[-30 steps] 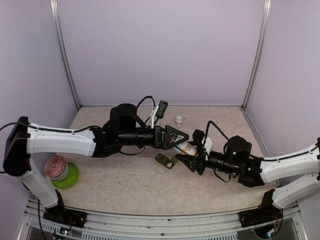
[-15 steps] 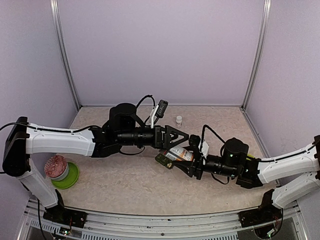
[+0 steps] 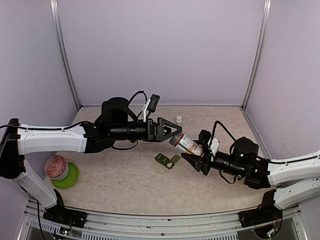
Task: Sort the pills into containers
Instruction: Screw the lid of the pill bottle onto the pill bottle.
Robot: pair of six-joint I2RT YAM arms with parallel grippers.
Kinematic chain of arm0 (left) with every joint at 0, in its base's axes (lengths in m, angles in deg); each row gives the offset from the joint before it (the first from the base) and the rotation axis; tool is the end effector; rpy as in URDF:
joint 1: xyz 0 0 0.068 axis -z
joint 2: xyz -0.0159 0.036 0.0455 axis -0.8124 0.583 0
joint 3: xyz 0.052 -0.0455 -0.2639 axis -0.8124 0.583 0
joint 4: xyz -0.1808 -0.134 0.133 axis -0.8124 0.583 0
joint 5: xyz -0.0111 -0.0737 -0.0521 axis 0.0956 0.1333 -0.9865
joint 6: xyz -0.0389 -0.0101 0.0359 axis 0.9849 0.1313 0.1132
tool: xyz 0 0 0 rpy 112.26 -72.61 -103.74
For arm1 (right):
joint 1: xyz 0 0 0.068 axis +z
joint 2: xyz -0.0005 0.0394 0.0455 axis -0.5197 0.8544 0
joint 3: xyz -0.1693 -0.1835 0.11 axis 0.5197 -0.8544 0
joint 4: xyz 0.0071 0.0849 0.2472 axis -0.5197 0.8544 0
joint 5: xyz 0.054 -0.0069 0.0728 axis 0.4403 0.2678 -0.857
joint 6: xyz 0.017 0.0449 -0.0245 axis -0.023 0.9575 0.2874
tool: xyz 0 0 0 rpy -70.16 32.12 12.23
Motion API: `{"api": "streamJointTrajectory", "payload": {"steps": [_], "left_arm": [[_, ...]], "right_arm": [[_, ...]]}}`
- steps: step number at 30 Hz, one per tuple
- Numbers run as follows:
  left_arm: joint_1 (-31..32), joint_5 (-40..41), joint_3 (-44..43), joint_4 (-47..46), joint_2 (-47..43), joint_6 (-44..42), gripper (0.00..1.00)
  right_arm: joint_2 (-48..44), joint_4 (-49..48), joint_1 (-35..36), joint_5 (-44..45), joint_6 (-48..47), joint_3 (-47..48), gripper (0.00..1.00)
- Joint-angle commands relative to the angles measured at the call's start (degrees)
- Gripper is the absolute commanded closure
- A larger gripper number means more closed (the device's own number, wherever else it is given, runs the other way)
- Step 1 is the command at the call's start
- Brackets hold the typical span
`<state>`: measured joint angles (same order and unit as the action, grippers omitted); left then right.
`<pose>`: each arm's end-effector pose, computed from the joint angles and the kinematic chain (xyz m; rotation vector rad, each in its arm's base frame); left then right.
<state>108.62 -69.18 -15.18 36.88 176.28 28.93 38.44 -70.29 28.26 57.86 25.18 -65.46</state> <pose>0.1994 -0.3011 0.3050 0.6045 1.8730 -1.4771 0.1213 0.2045 0.2358 -0.8626 1.4225 0.7113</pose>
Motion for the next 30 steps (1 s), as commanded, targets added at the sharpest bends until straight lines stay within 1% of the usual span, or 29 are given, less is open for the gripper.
{"api": "streamJointTrajectory", "payload": {"steps": [1, 5, 8, 12, 18, 23, 30], "left_arm": [[0.16, -1.65, -0.15, 0.99, 0.97, 0.71, 0.01], [0.34, -2.07, -0.05, 0.27, 1.97, 0.82, 0.01], [0.77, -2.28, -0.37, 0.03, 2.72, 0.84, 0.01], [1.00, -3.18, -1.04, -0.65, 3.90, 0.66, 0.01], [0.99, -4.06, -0.65, -4.08, 3.89, 0.99, 0.01], [1.00, -4.01, -0.93, -4.90, 3.49, 0.37, 0.01], [1.09, -5.66, -1.10, -6.67, 3.88, 0.84, 0.01]], "right_arm": [[-1.51, -0.89, 0.28, 3.70, -1.31, 0.38, 0.77], [-1.20, -1.75, 0.31, 6.82, -0.84, 0.56, 0.77], [-0.43, -2.42, 0.28, 7.02, -0.55, 0.61, 0.77], [0.71, -3.50, 0.28, 5.90, 0.16, 0.89, 0.77], [4.74, -2.29, 0.29, 4.16, 0.40, 2.48, 0.77], [6.70, -1.77, 0.32, 2.40, 1.06, 3.26, 0.77], [10.39, -2.50, 0.33, -3.11, 2.41, 4.15, 0.77]]}}
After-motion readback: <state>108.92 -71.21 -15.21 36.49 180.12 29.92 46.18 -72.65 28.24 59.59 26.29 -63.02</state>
